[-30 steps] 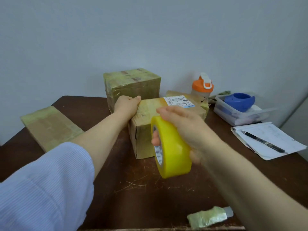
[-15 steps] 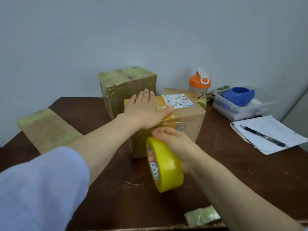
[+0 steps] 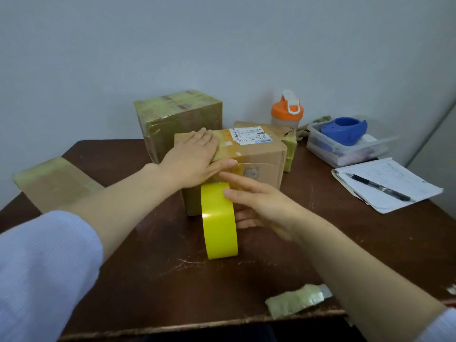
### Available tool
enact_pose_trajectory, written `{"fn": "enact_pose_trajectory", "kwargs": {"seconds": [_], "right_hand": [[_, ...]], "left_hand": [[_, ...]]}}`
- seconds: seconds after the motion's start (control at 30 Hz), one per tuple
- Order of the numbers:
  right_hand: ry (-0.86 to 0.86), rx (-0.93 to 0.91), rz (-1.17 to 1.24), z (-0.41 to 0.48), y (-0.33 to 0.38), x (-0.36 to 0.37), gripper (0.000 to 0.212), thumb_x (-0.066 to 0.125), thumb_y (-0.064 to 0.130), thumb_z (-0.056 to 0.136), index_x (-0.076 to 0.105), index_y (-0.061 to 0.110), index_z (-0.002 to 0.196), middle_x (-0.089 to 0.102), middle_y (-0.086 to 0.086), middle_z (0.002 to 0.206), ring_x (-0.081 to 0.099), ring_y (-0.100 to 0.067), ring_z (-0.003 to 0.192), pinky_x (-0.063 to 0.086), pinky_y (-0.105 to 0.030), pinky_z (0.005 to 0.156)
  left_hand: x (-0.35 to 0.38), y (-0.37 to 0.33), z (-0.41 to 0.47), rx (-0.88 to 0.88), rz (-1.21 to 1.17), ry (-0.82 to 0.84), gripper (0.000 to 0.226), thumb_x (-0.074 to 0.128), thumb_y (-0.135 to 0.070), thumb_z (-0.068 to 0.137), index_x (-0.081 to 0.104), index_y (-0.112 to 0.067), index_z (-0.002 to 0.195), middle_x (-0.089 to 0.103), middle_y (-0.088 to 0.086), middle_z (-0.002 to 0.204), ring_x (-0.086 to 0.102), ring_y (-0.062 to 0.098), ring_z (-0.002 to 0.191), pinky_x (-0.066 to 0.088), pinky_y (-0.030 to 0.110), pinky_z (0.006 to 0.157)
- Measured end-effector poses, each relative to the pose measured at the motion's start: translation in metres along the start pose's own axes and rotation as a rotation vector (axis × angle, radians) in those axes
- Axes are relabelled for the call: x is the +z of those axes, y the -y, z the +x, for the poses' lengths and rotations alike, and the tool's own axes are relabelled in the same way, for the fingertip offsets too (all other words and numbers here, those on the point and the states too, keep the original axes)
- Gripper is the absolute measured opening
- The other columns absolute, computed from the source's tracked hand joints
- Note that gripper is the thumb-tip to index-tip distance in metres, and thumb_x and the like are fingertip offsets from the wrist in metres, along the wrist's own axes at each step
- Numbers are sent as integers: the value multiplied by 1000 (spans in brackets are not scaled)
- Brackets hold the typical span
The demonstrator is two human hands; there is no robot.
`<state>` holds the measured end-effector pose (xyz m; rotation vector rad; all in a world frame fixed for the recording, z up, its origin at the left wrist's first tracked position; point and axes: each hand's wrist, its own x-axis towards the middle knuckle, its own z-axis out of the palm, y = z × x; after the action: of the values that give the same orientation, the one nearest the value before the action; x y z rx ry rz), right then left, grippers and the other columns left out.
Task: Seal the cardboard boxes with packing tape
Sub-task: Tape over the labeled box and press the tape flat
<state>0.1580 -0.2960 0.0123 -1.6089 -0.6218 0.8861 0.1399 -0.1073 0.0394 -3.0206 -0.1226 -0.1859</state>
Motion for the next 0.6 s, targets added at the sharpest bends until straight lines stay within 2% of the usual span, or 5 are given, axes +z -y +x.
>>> {"fn": "enact_pose_trajectory", "kwargs": {"seconds": [0.07, 0.17, 0.3, 0.4, 0.6], "right_hand": [[-59, -40, -85, -16, 4, -21, 36, 67, 21, 85, 63, 42, 115, 73, -6, 95, 69, -14, 79, 53, -27, 72], [-21, -3, -453, -38, 6, -43, 22, 74, 12, 77, 75, 24, 94, 71, -15, 90, 61, -15, 77, 51, -30, 78], [225, 260, -905, -63, 0, -46, 29, 86, 26, 64, 71, 29, 89, 69, 7, 88, 61, -5, 77, 47, -16, 65], [318, 327, -1184, -69, -13, -36, 47, 86, 34, 62, 63, 31, 103, 61, 12, 102, 58, -10, 93, 48, -25, 75], [329, 239, -1243, -62, -27, -25, 37, 81, 16, 70, 66, 20, 103, 51, 12, 77, 49, -8, 68, 40, -20, 56]], "left_hand": [[0, 1, 3, 8, -1, 37, 109, 5, -78, 66, 13, -8, 150, 8, 17, 158, 6, 26, 146, 6, 39, 119], [0, 3, 5, -1, -5, 43, 111, 7, -80, 64, 16, -8, 149, 13, 18, 157, 11, 26, 145, 14, 42, 116], [1, 0, 4, 9, 16, -4, 101, 16, -74, 71, 22, -6, 146, 22, 18, 154, 18, 27, 143, 19, 39, 114], [2, 0, 3, 4, 26, -22, 99, 18, -72, 73, 23, -5, 146, 23, 19, 154, 21, 28, 143, 18, 37, 114], [0, 2, 2, 0, 3, -3, 103, 19, -73, 70, 22, -5, 147, 22, 17, 154, 19, 27, 143, 19, 38, 114]]}}
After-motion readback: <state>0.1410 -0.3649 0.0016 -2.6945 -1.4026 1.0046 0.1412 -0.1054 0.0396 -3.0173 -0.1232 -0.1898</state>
